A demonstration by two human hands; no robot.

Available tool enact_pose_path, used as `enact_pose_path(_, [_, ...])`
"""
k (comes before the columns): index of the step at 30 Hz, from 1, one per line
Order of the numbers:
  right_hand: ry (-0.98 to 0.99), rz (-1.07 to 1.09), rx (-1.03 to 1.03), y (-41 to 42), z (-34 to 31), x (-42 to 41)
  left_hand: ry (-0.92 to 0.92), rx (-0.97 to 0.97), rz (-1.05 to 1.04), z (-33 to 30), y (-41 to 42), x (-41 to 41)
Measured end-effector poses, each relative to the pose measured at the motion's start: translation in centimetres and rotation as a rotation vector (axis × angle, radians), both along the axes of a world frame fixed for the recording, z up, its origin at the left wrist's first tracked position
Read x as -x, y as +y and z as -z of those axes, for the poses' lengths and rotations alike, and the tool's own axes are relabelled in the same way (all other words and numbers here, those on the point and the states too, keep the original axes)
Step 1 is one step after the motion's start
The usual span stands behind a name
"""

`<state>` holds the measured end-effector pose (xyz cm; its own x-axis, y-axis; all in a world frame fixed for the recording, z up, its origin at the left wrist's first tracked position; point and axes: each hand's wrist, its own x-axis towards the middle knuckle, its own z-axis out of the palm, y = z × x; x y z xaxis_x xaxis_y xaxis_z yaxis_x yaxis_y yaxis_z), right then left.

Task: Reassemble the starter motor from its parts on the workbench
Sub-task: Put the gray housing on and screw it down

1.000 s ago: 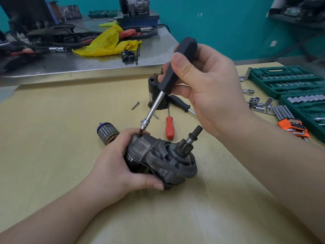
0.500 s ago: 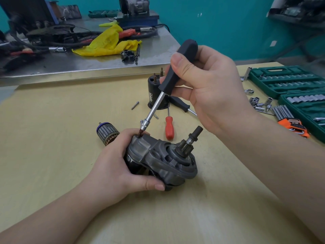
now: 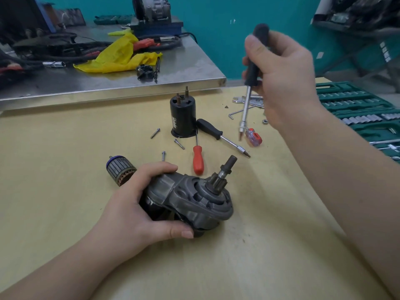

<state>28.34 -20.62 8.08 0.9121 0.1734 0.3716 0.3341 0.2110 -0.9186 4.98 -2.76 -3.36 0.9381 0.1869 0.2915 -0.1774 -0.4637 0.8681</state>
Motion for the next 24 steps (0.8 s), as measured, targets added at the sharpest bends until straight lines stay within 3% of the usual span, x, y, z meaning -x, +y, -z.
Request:
enact_pose_path(10, [0.103,-0.009,0.804,0.1,6.5,-5.4,0.0,0.015,-0.004,-0.3,-0.2,0.0])
enact_pose_path(16, [0.041,0.008,1.014,-0.1,7.5,-5.8,0.008,0.014,-0.005,-0.1,-0.1,0.0])
enact_pose_path(24, [-0.239,0.073,1.294,0.1,8.5,-6.3,0.02,0.018,-0.011,-0.1,0.0,0.1])
